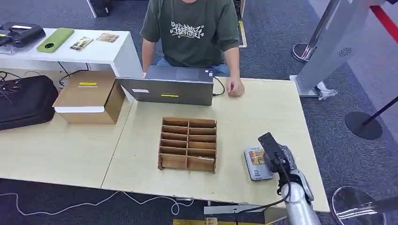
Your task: Pass the card to the sensor for recognition and then transmit it.
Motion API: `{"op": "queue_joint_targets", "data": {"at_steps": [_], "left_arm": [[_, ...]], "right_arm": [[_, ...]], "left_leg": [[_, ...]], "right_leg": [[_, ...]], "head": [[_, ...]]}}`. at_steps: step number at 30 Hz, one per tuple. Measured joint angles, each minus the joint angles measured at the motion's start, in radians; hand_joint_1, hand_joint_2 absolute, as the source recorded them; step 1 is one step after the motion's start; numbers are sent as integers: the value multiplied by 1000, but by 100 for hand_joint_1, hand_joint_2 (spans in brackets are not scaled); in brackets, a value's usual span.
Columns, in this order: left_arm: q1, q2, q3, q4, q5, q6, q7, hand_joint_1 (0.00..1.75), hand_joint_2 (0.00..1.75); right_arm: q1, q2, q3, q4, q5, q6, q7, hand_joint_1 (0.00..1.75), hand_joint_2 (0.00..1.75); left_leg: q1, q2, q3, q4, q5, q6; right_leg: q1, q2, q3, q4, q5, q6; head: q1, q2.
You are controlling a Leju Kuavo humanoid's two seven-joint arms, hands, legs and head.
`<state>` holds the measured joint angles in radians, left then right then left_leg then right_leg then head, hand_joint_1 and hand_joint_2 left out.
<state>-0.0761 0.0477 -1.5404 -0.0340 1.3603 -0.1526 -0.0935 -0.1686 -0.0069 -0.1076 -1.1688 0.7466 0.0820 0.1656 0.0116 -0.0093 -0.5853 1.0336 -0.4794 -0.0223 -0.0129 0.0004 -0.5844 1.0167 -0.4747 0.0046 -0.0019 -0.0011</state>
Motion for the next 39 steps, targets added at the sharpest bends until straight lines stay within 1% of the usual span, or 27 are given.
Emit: {"op": "queue_joint_targets", "data": {"at_steps": [10, 14, 16, 19, 20, 22, 23, 26, 27, 28, 30, 33, 35, 36, 37, 39], "left_arm": [[-3, 6, 0, 0, -5, 0, 6, 0, 0], [-3, 5, 0, 0, -2, 0, 6, 0, 0], [-3, 5, 0, 0, 7, 2, 6, 0, 0], [-3, 2, 0, 0, 16, 6, 2, 0, 0], [-3, 1, 0, 0, 18, 7, 0, 0, 0], [-3, -3, 0, 0, 21, 10, -3, 0, 0], [-3, -4, 0, 0, 22, 13, -4, 0, 0], [-4, -8, 0, 0, 13, 17, -13, 0, 0], [-5, -9, 0, 0, 8, 17, -14, 0, 0], [-5, -10, 0, 0, 6, 17, -14, 0, 0], [-7, -10, 0, 0, 1, 18, -14, 0, 0], [-11, -10, 0, 0, -7, 18, -13, 0, 0], [-12, -8, 0, 0, -14, 18, -13, 0, 0], [-12, -7, 0, 0, -22, 18, -12, 0, 0], [-14, -5, 0, 0, -30, 19, -12, 0, 0], [-14, -1, 0, -8, -43, 18, -12, 0, 0]], "right_arm": [[-7, -16, 1, 21, 0, -1, -8, 175, 175], [-7, -16, 3, 22, 5, -38, -22, 175, 175], [-7, -11, 5, 11, 13, -109, -58, 175, 175], [-7, 5, 6, -30, -2, -210, -138, 175, 175], [-6, 7, 7, -46, 14, -249, -161, 175, 175], [-5, 19, 16, -83, 79, -369, -205, 175, 175], [-5, 23, 22, -102, 123, -419, -214, 175, 175], [-5, 31, 39, -150, 344, -595, -207, 175, 175], [-5, 33, 43, -162, 433, -651, -191, 175, 175], [-5, 35, 46, -170, 502, -691, -178, 175, 175], [-5, 37, 51, -180, 627, -748, -146, 175, 175], [-5, 32, 52, -199, 780, -759, -82, 175, 175], [-10, -10, 65, -225, 815, -760, -16, 175, 175], [-37, -83, 99, -228, 820, -760, 67, 175, 175], [-88, -171, 149, -224, 826, -759, 188, 175, 175], [-202, -318, 285, -213, 826, -759, 470, 175, 175]], "left_leg": [[0, 0, 0, 0, 0, 0], [0, 0, 0, 0, 0, 0], [0, 0, 0, 0, 0, 0], [0, 0, 0, 0, 0, 0], [0, 0, 0, 0, 0, 0], [0, 0, 0, 0, 0, 0], [0, 0, 0, 0, 0, 0], [0, 0, 0, 0, 0, 0], [0, 0, 0, 0, 0, 0], [0, 0, 0, 0, 0, 0], [0, 0, 0, 0, 0, 0], [0, 0, 0, 0, 0, 0], [0, 0, -1, 0, 1, 1], [-1, -1, -4, 0, 1, 1], [-3, -2, -7, 1, 4, 5], [-4, 0, -7, 1, 5, 6]], "right_leg": [[0, 0, 0, 0, 0, 0], [0, 0, 0, 0, 0, 0], [0, 0, 0, 0, 0, 0], [0, 0, 0, 0, 0, 0], [0, 0, 0, 0, 0, 0], [0, 0, 0, 0, 0, 0], [0, 0, 0, 0, 0, 0], [0, 0, 0, 0, 0, 0], [0, 0, 0, 0, 0, 0], [0, 0, 0, 0, 0, 0], [0, 0, 0, 0, 0, 0], [0, 0, 0, 0, 0, 0], [0, -1, 1, 0, 0, 0], [-1, -2, 0, 1, 1, 1], [-4, -3, -2, 1, 4, 4], [-5, 0, -6, 0, 6, 7]], "head": [[0, 0], [0, 0], [0, 0], [0, 0], [0, 0], [0, 0], [0, 0], [0, 0], [0, 0], [0, 0], [0, 0], [0, 0], [0, 0], [0, 0], [-2, 0], [2, 0]]}}
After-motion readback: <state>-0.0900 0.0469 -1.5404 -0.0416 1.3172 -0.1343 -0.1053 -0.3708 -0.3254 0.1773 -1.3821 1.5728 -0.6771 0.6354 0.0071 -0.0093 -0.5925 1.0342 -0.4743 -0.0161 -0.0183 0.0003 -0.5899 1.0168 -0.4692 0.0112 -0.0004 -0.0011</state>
